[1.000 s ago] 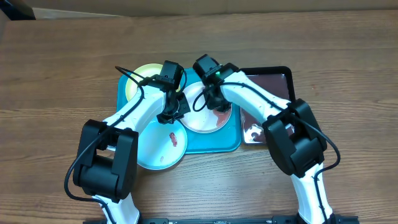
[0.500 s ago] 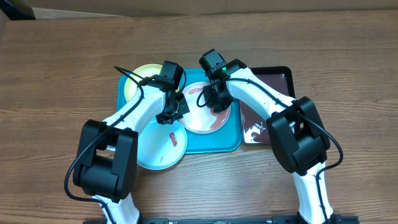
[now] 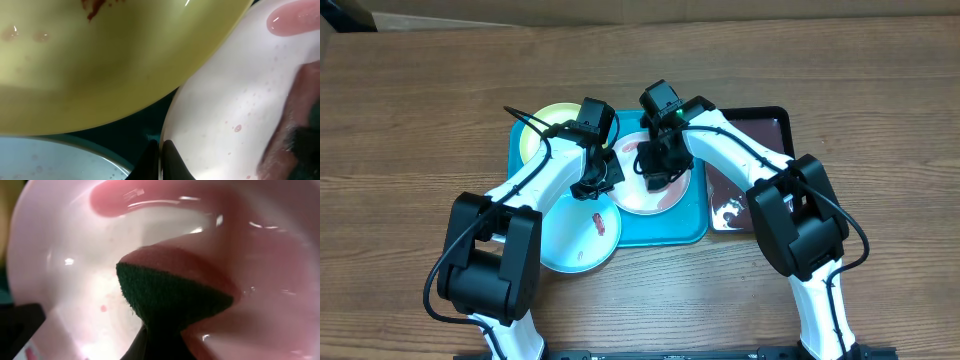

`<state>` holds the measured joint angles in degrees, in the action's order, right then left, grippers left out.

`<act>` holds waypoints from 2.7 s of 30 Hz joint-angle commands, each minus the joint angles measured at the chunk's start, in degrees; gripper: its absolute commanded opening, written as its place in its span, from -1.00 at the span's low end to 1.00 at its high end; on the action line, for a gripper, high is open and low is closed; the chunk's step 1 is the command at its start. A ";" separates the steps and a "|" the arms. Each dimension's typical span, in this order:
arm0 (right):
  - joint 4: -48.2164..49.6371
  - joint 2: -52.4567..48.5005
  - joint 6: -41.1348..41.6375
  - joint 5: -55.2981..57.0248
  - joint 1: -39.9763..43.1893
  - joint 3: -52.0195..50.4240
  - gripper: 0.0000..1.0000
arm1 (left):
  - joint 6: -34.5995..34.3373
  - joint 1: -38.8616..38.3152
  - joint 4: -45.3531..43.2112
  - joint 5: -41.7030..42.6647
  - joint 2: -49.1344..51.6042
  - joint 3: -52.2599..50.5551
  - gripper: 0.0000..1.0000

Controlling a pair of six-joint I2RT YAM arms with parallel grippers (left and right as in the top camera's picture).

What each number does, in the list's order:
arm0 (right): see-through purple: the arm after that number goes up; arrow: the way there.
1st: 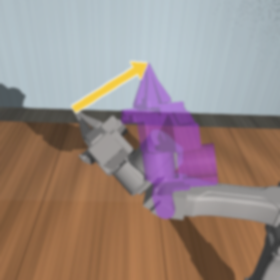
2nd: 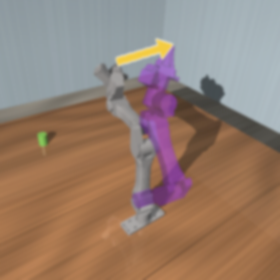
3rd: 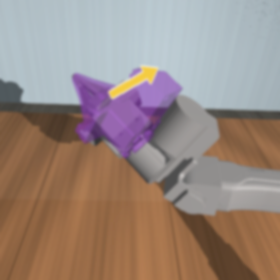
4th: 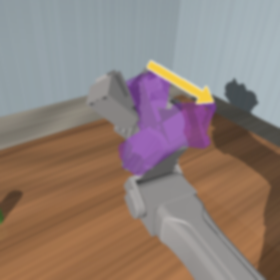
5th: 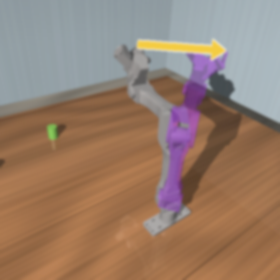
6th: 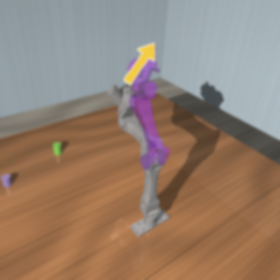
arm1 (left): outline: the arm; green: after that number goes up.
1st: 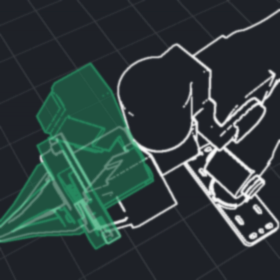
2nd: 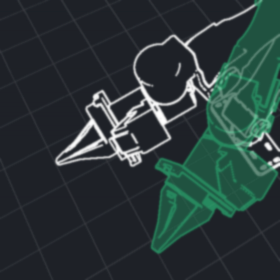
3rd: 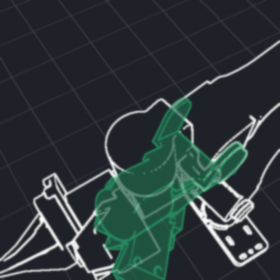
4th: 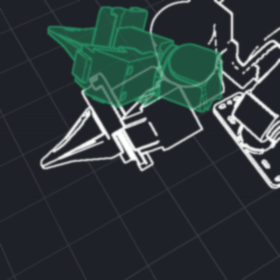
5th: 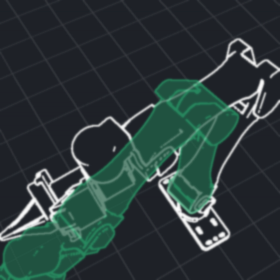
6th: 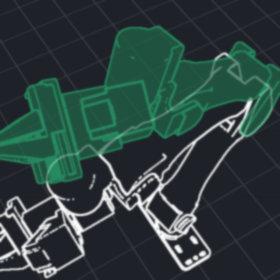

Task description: Clean dirty plates on tray and stack at the side

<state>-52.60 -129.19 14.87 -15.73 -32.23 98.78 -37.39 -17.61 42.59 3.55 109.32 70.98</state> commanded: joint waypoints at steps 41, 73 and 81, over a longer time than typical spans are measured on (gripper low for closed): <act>-24.65 7.58 -12.94 10.49 24.52 7.34 -0.92 | -0.35 -0.42 -0.26 0.72 0.07 1.09 -0.65; -20.92 7.63 -5.64 7.26 32.87 10.34 0.66 | -0.35 -0.44 -1.07 0.42 0.09 1.05 -0.40; -22.12 7.63 -5.66 6.64 38.88 10.14 1.00 | -0.35 -0.59 -3.69 0.37 0.09 -0.44 -0.63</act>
<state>-74.76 -123.04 8.84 -7.75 5.58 108.01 -37.52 -17.65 39.57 4.03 109.32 70.96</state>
